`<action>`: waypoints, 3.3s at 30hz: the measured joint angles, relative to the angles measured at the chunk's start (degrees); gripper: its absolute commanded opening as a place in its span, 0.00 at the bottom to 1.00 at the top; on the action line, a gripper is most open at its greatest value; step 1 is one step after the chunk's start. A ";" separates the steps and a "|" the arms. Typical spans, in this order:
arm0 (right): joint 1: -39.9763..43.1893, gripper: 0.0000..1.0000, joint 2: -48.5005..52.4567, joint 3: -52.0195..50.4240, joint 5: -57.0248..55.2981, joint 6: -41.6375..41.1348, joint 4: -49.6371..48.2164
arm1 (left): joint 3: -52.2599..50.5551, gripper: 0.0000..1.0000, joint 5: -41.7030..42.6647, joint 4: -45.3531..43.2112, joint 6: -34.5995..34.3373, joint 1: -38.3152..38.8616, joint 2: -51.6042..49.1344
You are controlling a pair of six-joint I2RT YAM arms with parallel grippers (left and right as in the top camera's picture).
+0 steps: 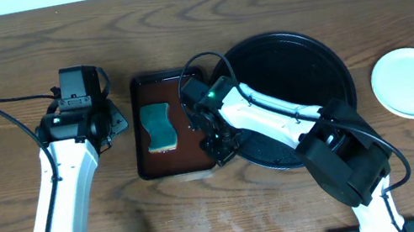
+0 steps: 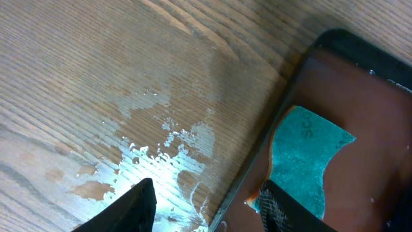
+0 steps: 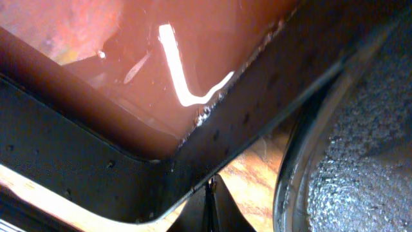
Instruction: Clean dirty plates on tray and stack at the side
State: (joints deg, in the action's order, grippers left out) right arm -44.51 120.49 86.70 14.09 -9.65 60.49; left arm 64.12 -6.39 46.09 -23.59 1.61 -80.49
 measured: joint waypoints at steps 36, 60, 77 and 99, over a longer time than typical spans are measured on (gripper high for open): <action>22.82 0.33 -1.77 24.94 -5.07 2.69 14.32 | 0.00 0.79 0.02 0.00 -0.22 0.00 0.00; 51.34 0.01 -1.62 2.43 -3.34 1.36 -32.92 | 0.00 0.80 0.02 -0.02 -0.22 0.00 -0.02; 49.16 0.01 9.53 23.19 -3.67 0.76 -19.26 | 0.00 0.81 0.04 0.02 -0.22 0.00 -0.04; 27.80 0.01 37.57 63.41 -16.33 2.49 -4.48 | 0.00 0.81 0.02 0.00 -0.22 0.00 -0.04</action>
State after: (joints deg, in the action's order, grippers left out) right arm -16.71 158.06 150.10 -2.24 -7.16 56.01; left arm 64.12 -6.37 46.09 -23.81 1.61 -80.53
